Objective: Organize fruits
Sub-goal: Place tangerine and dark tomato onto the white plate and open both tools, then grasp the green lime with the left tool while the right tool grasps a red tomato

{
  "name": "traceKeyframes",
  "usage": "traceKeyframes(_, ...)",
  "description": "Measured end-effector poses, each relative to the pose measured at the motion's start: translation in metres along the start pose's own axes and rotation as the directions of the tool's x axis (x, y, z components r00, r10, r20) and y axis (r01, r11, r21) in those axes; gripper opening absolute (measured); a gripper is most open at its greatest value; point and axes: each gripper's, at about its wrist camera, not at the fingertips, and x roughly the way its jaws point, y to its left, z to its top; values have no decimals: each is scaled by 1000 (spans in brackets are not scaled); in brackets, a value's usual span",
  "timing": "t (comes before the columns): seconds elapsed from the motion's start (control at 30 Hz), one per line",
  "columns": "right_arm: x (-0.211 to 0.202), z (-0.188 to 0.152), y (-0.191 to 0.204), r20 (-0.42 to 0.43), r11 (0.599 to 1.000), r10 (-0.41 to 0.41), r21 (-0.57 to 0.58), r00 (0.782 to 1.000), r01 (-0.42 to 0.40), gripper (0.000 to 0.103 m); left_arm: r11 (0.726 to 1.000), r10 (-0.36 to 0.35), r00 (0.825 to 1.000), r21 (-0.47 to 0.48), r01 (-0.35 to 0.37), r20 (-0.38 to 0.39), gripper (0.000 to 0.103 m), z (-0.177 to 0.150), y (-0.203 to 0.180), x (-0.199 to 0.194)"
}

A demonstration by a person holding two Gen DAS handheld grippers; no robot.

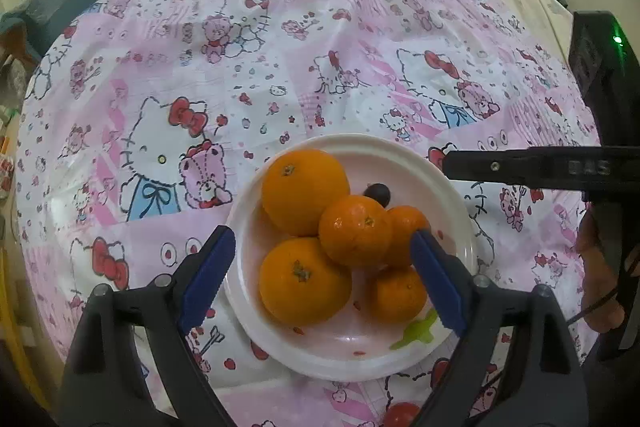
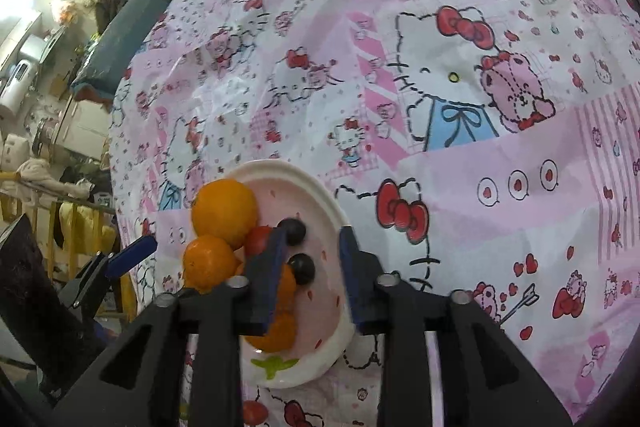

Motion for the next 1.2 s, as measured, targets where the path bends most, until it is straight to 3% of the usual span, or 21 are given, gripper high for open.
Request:
traceKeyframes(0.07, -7, -2, 5, 31, 1000, -14, -20, 999, 15, 83, 1000, 10, 1000, 5, -10, 14, 87, -2, 0, -5)
traceKeyframes(0.1, -11, -2, 6, 51, 999, -20, -26, 998, 21, 86, 1000, 18, 1000, 6, -19, 20, 87, -3, 1, -7)
traceKeyframes(0.33, -32, -7, 7, 94, 1000, -25, -4, 995, 26, 86, 998, 53, 998, -41, -52, 16, 87, -14, 13, -21)
traceKeyframes(0.7, -60, -40, 23, 131, 999, -34, -10, 991, 36, 86, 985, 136, 985, -124, -122, 107, 87, -51, 39, -85)
traceKeyframes(0.87, -70, -62, 33, 136, 999, -26, -24, 990, 30, 86, 974, 124, 988, -202, -103, 93, 87, -73, 60, -104)
traceKeyframes(1.2, -85, -111, 44, 153, 996, -65, -44, 986, 72, 86, 968, 133, 991, -220, -123, 32, 87, -123, 66, -122)
